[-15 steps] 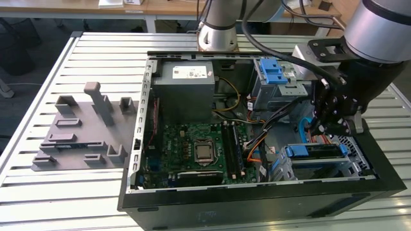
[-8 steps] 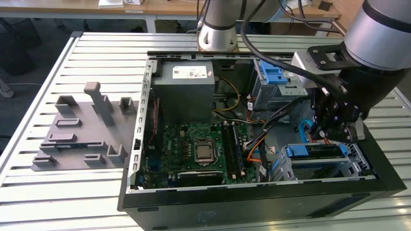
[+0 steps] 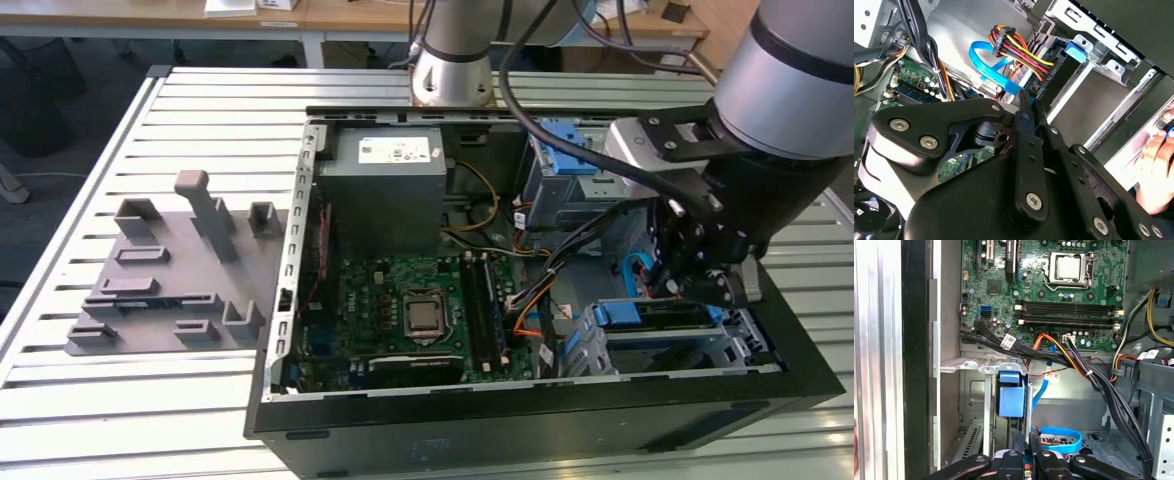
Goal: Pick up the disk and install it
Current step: 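Insert the second disk wire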
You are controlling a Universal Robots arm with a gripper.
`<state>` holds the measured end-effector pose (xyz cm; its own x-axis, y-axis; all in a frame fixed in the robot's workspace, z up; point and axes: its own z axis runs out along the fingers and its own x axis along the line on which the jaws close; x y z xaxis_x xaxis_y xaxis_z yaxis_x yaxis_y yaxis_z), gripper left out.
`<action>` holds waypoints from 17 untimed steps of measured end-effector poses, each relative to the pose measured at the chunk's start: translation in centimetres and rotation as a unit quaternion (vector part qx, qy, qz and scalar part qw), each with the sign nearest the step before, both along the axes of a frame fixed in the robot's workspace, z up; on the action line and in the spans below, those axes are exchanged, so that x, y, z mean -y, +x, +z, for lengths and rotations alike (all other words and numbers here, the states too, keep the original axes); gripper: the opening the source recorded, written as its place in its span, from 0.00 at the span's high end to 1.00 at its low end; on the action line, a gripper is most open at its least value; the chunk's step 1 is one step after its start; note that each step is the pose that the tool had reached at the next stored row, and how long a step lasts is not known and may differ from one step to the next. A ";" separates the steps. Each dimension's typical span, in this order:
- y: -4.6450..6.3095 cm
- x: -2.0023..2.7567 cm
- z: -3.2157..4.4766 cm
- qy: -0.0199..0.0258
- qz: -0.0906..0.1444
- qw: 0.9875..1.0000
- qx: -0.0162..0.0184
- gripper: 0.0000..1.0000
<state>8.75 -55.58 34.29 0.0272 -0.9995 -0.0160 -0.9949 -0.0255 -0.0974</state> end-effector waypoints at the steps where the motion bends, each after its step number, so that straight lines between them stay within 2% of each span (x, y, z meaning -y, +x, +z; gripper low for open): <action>1: 0.0 0.02 -0.03 0.000 0.000 1.000 0.001 0.84; 14: 0.0 0.44 -0.46 0.001 -0.002 1.000 0.002 0.84; 17: 0.0 0.51 -0.54 0.003 -0.002 1.000 0.002 0.84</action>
<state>8.70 -56.10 33.75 0.0231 -0.9995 -0.0222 -0.9947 -0.0207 -0.1010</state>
